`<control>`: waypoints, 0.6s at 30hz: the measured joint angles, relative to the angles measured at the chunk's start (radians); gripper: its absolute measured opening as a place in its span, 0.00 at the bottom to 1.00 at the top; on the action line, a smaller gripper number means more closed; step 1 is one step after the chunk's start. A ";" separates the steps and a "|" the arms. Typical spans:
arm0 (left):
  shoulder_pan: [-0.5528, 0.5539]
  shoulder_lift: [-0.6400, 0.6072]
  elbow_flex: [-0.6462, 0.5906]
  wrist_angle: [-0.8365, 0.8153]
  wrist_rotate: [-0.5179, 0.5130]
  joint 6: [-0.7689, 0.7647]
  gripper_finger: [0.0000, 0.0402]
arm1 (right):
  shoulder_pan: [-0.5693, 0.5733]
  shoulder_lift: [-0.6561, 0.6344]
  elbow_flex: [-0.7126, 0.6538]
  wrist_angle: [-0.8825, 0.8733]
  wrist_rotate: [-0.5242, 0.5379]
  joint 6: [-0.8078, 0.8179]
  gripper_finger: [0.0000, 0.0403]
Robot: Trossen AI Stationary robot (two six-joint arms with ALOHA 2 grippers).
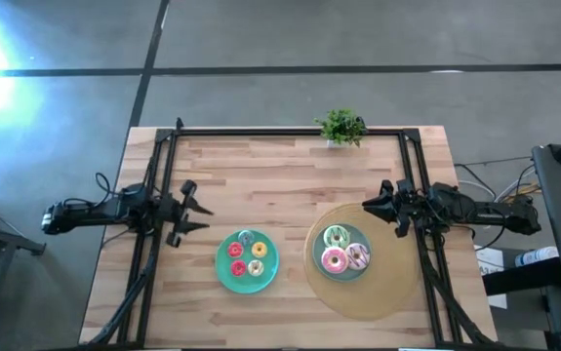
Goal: Pick & Place donuts
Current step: Return to Home Position
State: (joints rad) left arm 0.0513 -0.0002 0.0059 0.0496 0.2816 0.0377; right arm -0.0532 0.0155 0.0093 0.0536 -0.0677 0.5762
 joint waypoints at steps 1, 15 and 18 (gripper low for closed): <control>0.000 0.000 0.000 -0.007 -0.033 -0.006 0.33 | 0.000 0.001 0.000 0.000 0.000 0.000 0.21; 0.000 0.000 0.000 -0.049 -0.258 -0.008 0.33 | 0.001 0.000 0.000 0.000 0.000 0.000 0.17; 0.000 0.000 0.000 -0.049 -0.263 -0.010 0.33 | 0.001 0.000 0.000 0.000 -0.001 0.000 0.18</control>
State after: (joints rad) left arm 0.0513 -0.0002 0.0059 0.0003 0.0189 0.0273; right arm -0.0525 0.0154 0.0093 0.0540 -0.0685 0.5762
